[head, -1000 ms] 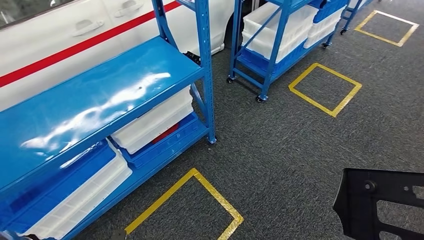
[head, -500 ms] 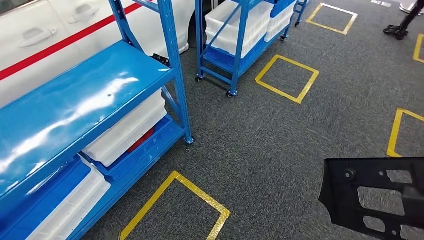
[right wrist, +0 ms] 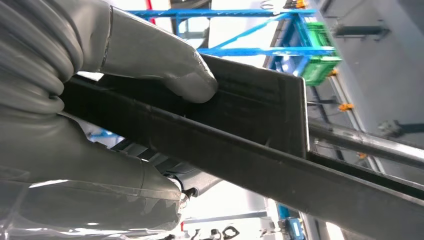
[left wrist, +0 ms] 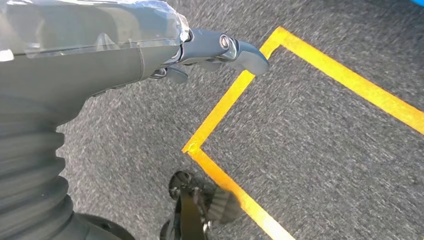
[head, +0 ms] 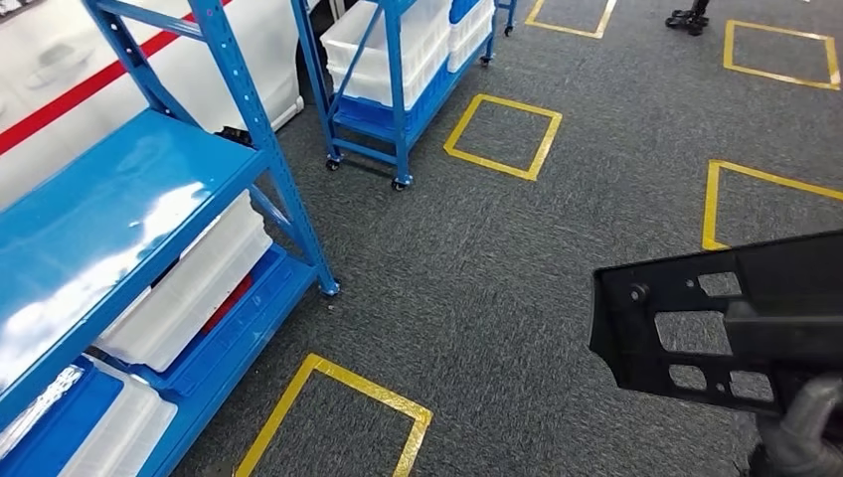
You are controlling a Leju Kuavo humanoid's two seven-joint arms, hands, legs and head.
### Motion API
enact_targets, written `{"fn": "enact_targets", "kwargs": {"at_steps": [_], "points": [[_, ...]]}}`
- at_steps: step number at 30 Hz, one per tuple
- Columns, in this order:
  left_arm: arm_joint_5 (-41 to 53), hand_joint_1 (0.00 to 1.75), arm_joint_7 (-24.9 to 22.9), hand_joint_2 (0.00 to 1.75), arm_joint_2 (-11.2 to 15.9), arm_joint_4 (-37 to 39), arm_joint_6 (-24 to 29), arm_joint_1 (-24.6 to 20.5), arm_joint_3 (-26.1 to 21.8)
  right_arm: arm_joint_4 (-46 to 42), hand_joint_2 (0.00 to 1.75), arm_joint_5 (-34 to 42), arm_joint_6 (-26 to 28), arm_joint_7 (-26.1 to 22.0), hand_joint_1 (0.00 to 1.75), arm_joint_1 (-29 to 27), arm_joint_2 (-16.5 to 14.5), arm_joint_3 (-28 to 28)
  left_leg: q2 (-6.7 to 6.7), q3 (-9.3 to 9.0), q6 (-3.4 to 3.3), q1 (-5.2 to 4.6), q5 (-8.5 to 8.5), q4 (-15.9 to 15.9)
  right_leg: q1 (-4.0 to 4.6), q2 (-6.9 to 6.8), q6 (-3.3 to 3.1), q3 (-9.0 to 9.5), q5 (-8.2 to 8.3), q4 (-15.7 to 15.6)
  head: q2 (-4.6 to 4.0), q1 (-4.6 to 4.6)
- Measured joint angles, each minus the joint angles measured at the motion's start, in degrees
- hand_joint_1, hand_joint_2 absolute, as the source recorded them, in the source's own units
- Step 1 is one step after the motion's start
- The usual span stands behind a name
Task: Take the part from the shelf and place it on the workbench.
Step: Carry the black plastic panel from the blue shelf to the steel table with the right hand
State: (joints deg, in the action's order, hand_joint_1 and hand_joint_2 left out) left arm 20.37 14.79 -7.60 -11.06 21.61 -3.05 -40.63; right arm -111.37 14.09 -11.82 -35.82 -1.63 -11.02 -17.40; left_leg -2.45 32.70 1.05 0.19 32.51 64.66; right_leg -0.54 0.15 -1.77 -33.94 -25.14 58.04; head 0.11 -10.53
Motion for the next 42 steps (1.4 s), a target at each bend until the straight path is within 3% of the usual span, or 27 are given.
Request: {"fn": "enact_targets", "kwargs": {"at_steps": [2,3,4,5,7,8,9,11,12,13,14,16,18,19,20,22,24,25,27,29,31,32,34,36,38,40,42], "points": [[-0.3,0.0,-0.2,1.75,-0.3,0.0,1.3,0.1,-0.7,2.0,1.75,-0.2,0.9,0.3,1.75,2.2,0.4,2.3,1.6,3.75,0.06,0.05,2.92,7.6,0.15,1.56,-0.25,-0.17,0.15,0.1,-0.01,0.0],[-0.5,0.0,-0.3,1.75,-0.4,0.0,1.9,0.1,-1.0,2.8,1.75,-0.3,1.2,0.5,1.75,3.1,0.6,3.2,1.86,4.92,0.01,0.04,3.1,9.6,0.26,2.38,-0.29,-0.2,0.18,0.1,-0.01,0.01],[-0.8,0.0,-0.4,1.75,-0.5,0.0,2.6,0.1,-1.3,3.6,1.75,-0.2,1.5,0.6,1.75,3.9,0.8,4.1,1.98,5.02,-0.13,0.03,2.05,9.3,0.34,3.17,-0.29,-0.21,0.2,0.2,0.0,0.01],[-1.0,0.0,-0.5,1.75,-0.6,0.0,3.3,0.1,-1.6,4.4,1.75,-0.2,1.8,0.8,1.75,4.7,1.0,4.9,2.26,4.14,-0.34,0.02,0.07,6.8,0.39,3.96,-0.27,-0.2,0.2,0.3,0.0,0.0],[-1.2,0.0,-0.8,1.75,-0.8,0.0,4.6,0.1,-2.2,5.9,1.75,0.0,2.2,0.9,1.75,6.5,1.3,6.7,4.81,0.97,-0.94,0.05,-4.21,-1.1,0.41,5.41,-0.06,-0.27,0.24,0.6,0.01,-0.01],[-1.2,0.0,-0.9,1.75,-0.9,0.0,5.1,0.1,-2.5,6.7,1.75,0.1,2.4,1.0,1.75,7.3,1.4,7.5,6.09,-0.24,-1.12,0.06,-5.43,-4.2,0.35,6.12,0.21,-0.45,0.32,0.7,0.01,-0.01],[-1.3,0.0,-1.0,1.75,-1.0,0.0,5.7,0.1,-2.7,7.4,1.75,0.3,2.5,1.1,1.75,8.0,1.5,8.3,7.04,-0.92,-1.25,0.01,-5.95,-6.0,0.21,6.77,0.57,-0.71,0.45,0.7,0.01,0.0],[-1.4,0.0,-1.1,1.75,-1.2,0.0,6.6,-0.1,-3.2,8.9,1.75,0.6,2.9,1.2,1.75,9.1,1.8,9.6,6.41,-1.14,-1.48,-0.09,-6.1,-6.8,-0.1,8.16,1.48,-1.23,0.9,0.6,0.01,0.01],[-1.5,0.0,-1.2,1.75,-1.4,0.0,6.9,-0.2,-3.4,9.5,1.75,0.7,3.1,1.3,1.75,9.6,1.9,10.2,5.68,-1.25,-1.75,-0.06,-6.4,-7.2,-0.16,7.96,1.78,-1.41,0.93,0.6,0.01,0.02],[-1.7,0.0,-1.2,1.75,-1.5,0.0,7.2,-0.3,-3.5,10.0,1.75,0.9,3.3,1.3,1.75,10.1,2.1,10.6,4.9,-1.38,-2.11,0.01,-6.72,-7.7,-0.07,6.7,2.04,-1.84,0.42,1.3,0.01,0.02],[-1.8,0.0,-1.3,1.75,-1.7,0.0,7.4,-0.3,-3.6,10.5,1.75,1.0,3.4,1.3,1.75,10.7,2.3,11.0,4.08,-1.49,-2.41,0.05,-7.01,-8.1,0.05,4.84,2.25,-2.76,-0.74,3.2,0.02,0.02],[-1.9,0.0,-1.3,1.75,-1.9,0.0,7.5,-0.2,-3.7,11.5,1.75,1.1,3.5,1.3,1.75,11.5,2.5,11.7,2.46,-1.45,-2.74,-0.08,-7.19,-8.4,0.04,1.1,2.61,-6.1,-4.47,10.0,0.02,0.02],[-1.9,0.0,-1.3,1.75,-2.0,0.0,7.5,0.0,-3.8,12.5,1.75,1.2,3.6,1.3,1.75,11.8,2.6,12.1,0.77,-1.27,-2.73,-0.16,-7.11,-8.3,-0.27,0.24,3.07,-9.01,-6.49,16.1,0.01,0.02],[-1.9,0.0,-1.3,1.75,-2.0,0.0,7.5,0.0,-3.9,12.8,1.75,1.2,3.6,1.3,1.75,11.8,2.7,12.2,-0.02,-1.24,-2.69,-0.15,-7.04,-8.3,-0.43,0.06,3.25,-9.0,-5.98,16.3,0.01,0.02],[-1.9,0.0,-1.3,1.75,-2.1,0.0,7.5,0.0,-4.0,13.2,1.75,1.2,3.6,1.3,1.75,11.8,2.8,12.3,-0.77,-1.24,-2.57,-0.13,-6.92,-8.1,-0.57,-0.29,3.39,-7.75,-4.53,14.2,0.01,0.02],[-1.9,0.0,-1.3,1.75,-2.2,0.0,7.5,-0.1,-4.2,13.6,1.75,1.2,3.6,1.3,1.75,12.2,3.0,12.5,-2.07,-1.34,-2.15,-0.23,-6.53,-7.8,-0.5,-2.63,3.32,-3.24,-1.35,6.2,0.01,0.02],[-1.9,0.0,-1.3,1.75,-2.3,0.0,7.6,-0.1,-4.4,13.9,1.75,1.3,3.7,1.3,1.75,12.6,3.0,12.8,-3.17,-1.43,-1.52,-0.51,-6.09,-7.4,-0.12,-4.47,2.63,-0.73,-0.22,1.2,0.01,0.02],[-1.9,0.0,-1.3,1.75,-2.3,0.0,7.6,-0.2,-4.5,14.1,1.75,1.4,3.7,1.3,1.75,12.7,3.1,13.0,-3.71,-1.51,-1.19,-0.64,-5.94,-7.3,0.14,-4.45,2.18,-0.69,-0.41,0.8,0.01,0.02],[-1.9,0.0,-1.4,1.75,-2.3,0.0,7.7,-0.3,-4.6,14.3,1.75,1.5,3.8,1.3,1.75,12.9,3.2,13.1,-4.26,-1.68,-0.49,-0.49,-5.61,-7.2,0.13,-2.94,1.42,-0.84,-0.14,0.6,0.01,0.01],[-1.9,0.0,-1.5,1.75,-2.3,0.0,7.8,-0.3,-4.6,14.4,1.75,1.5,4.0,1.3,1.75,13.1,3.3,13.4,-1.95,-0.85,0.13,-0.08,-3.81,-4.8,-0.11,-1.56,0.66,-0.82,0.18,0.3,0.01,0.01],[-1.9,0.0,-1.5,1.75,-2.3,0.0,7.8,-0.1,-4.6,14.5,1.75,1.5,4.1,1.2,1.75,13.2,3.3,13.9,1.09,2.2,0.42,0.21,-0.09,2.0,-0.13,-0.15,0.13,-0.86,0.34,0.2,0.01,0.01],[-1.8,0.0,-1.6,1.75,-2.3,0.0,7.7,0.0,-4.7,14.5,1.75,1.5,4.2,1.2,1.75,13.1,3.3,14.1,1.66,4.11,0.48,0.25,1.53,6.0,-0.04,0.65,-0.01,-0.88,0.37,0.3,0.01,0.0],[-1.8,0.0,-1.4,1.75,-2.3,0.0,7.3,0.2,-4.7,14.6,1.75,1.6,4.4,1.2,1.75,12.7,3.3,14.2,1.95,6.11,0.42,0.26,1.75,9.6,0.16,2.4,-0.1,-0.89,0.38,0.4,0.01,0.01],[-1.7,0.0,-1.0,1.75,-2.2,0.0,6.5,0.3,-4.7,14.4,1.75,1.9,4.6,1.0,1.75,12.1,3.4,14.2,2.65,4.24,-0.02,0.26,-2.03,4.6,0.23,4.15,-0.08,-0.86,0.37,0.5,0.01,0.01],[-1.7,0.0,-0.7,1.75,-2.0,0.0,5.7,0.4,-4.7,13.8,1.75,2.2,4.8,0.7,1.75,11.5,3.4,14.2,5.66,1.06,-0.62,0.33,-5.44,-3.1,0.18,5.66,0.18,-1.0,0.4,0.7,0.01,0.01],[-1.6,0.0,-0.5,1.75,-1.8,0.0,5.1,0.4,-4.7,13.2,1.75,2.4,4.9,0.5,1.75,10.8,3.5,14.2,7.61,-0.34,-0.97,0.24,-6.19,-6.4,-0.11,7.0,0.89,-1.4,0.57,0.8,0.01,0.01],[-1.2,0.0,-0.4,1.75,-1.7,0.0,4.7,0.3,-4.7,12.5,1.75,2.5,4.9,0.5,1.75,9.9,3.7,14.1,6.52,-0.62,-1.37,0.2,-6.41,-7.0,-0.36,7.95,1.71,-1.69,0.76,0.7,0.01,0.01]]}}
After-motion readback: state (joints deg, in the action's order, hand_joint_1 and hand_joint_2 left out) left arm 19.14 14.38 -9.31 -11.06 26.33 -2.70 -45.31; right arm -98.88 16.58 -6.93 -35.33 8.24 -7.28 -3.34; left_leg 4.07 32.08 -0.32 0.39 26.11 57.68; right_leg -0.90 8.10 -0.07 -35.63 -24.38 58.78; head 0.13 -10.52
